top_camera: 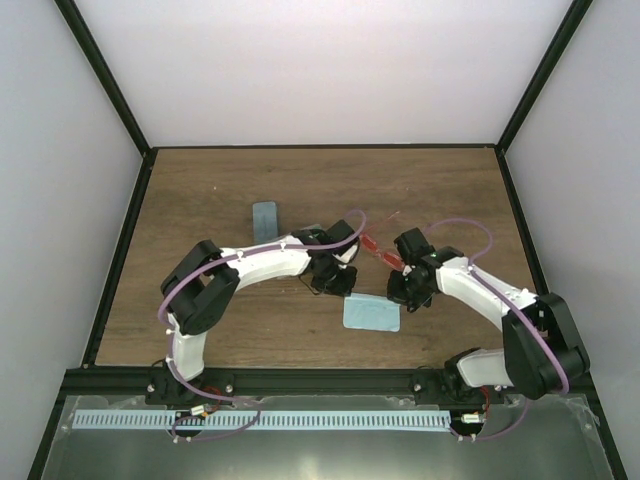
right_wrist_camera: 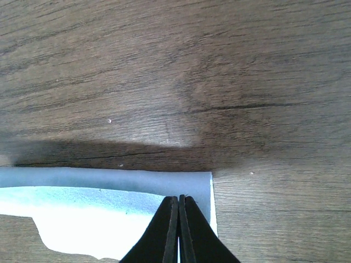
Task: Organize the sunglasses
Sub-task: Fold the glasses cleaning cloth at the center of the board.
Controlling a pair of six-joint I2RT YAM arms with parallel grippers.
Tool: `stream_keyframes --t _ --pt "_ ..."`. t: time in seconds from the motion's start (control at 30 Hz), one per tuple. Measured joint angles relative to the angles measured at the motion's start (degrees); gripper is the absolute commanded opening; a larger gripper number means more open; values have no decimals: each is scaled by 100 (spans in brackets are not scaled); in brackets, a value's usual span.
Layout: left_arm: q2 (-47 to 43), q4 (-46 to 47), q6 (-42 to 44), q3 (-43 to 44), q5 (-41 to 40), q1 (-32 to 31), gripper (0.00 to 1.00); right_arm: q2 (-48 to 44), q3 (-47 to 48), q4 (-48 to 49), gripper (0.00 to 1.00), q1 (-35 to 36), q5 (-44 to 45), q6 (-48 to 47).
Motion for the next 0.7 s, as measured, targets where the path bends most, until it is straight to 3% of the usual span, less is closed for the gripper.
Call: stream_keyframes --t 0.7 --pt "-26 -9 114 -90 118 -103 4 -170 -219 -79 1 175 -94 151"
